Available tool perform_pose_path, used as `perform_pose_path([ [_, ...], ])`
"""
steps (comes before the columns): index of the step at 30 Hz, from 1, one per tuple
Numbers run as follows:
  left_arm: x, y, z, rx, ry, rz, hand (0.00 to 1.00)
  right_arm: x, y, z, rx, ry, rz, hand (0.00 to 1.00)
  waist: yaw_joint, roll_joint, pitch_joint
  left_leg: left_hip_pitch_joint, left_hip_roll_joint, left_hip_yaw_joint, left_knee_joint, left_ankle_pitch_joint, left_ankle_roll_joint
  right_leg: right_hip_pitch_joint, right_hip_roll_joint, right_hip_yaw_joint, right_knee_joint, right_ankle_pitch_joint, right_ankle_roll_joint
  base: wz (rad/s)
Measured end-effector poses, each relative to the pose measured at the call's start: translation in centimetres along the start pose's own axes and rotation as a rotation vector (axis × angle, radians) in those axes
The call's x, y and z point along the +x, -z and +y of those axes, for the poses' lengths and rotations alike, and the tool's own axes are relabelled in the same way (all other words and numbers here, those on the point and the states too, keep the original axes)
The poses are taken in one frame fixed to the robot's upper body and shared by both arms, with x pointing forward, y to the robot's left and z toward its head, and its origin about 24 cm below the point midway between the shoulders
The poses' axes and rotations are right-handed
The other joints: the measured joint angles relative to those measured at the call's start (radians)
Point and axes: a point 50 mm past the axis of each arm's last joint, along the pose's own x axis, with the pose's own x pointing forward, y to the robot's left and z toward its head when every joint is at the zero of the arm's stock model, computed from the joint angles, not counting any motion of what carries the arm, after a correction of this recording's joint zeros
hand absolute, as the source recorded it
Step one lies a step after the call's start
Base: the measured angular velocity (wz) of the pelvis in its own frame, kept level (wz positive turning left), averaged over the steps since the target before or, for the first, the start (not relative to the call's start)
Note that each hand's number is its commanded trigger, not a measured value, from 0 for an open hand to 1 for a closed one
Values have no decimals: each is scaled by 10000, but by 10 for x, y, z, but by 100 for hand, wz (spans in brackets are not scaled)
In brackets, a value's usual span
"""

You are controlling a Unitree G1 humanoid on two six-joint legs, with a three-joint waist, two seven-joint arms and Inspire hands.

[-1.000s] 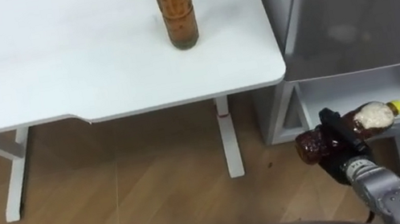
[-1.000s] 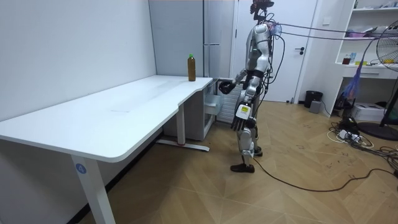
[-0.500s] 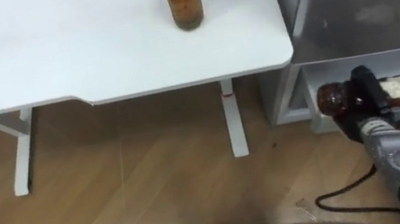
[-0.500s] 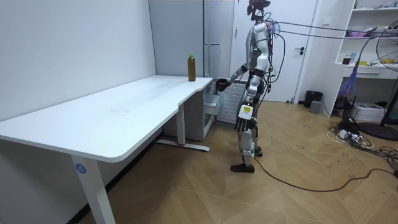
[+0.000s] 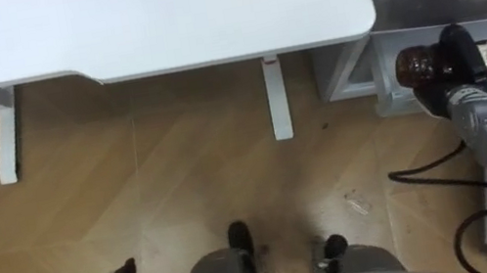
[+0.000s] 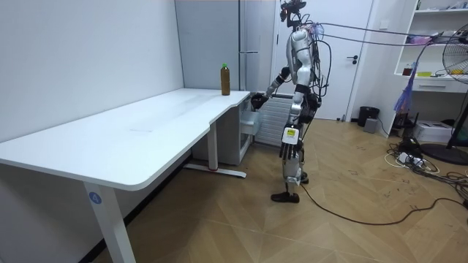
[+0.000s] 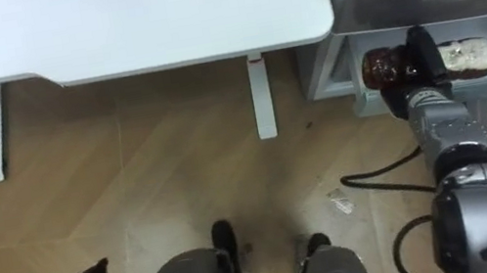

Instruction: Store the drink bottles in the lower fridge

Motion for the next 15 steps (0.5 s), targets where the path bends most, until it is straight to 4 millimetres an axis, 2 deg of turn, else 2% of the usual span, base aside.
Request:
perform_pose_path([
  [4,1,-4,1,28,0,9,0,1,-1,11,-17,-111,-28,100,62,-54,39,-320,0,57,-5,101,26,-435,-21,121,216,-1,-1,-6],
  [9,2,-9,4,210,-24,-95,0,4,-4,27,319,-21,-126,100,82,-153,161,-774,-17,47,40,281,84,-982,-75,117,498,-9,-15,2],
  [13,2,-9,5,433,-33,-32,0,4,-11,38,358,-32,-278,100,145,-138,186,-1156,-33,61,53,392,111,-1488,-123,129,705,-55,-37,0],
  [15,3,-9,8,592,-79,27,0,3,-19,42,322,-43,-477,100,323,-141,191,-1310,-35,128,53,424,112,-1739,-162,151,923,-83,-62,-3],
])
